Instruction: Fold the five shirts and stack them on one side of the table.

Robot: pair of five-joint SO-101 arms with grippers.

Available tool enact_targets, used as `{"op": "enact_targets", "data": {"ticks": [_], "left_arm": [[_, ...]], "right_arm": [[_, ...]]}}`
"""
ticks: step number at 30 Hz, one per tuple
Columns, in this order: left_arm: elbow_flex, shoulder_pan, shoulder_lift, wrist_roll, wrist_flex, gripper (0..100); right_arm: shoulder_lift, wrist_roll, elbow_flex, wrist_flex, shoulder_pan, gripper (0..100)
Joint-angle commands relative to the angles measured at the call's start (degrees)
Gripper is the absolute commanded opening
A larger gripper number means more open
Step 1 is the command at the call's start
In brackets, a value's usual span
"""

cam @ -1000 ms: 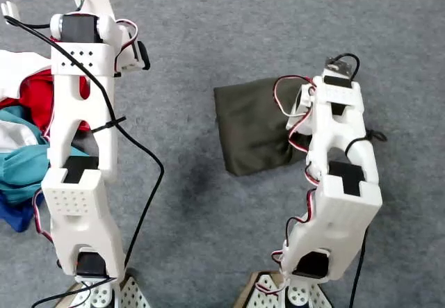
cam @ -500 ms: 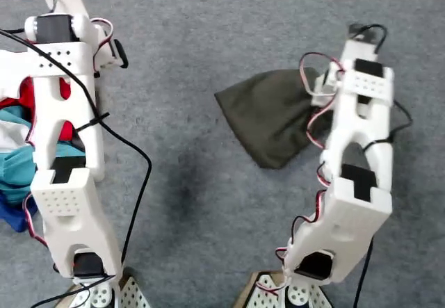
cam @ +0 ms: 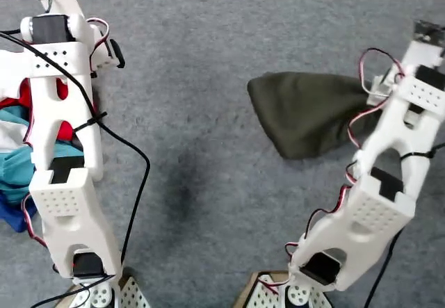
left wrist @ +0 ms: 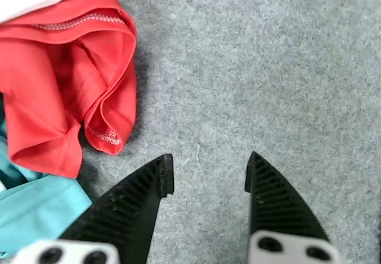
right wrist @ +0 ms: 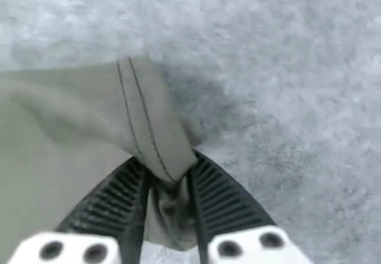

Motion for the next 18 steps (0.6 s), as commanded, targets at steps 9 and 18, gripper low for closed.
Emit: {"op": "enact_targets", "data": {"ticks": [9,18], "left_arm": [[-0.1,-0.3,-3.3,-0.2,0.5,21],[-0.1,-0.9,-3.7,-0.2,0.5,21]], "right_arm": [[0.7,2.4,-14.5,13.9,-16.7,0.4],[0.7,2.5,-32.6,30.5,-40.7,0.4]]}}
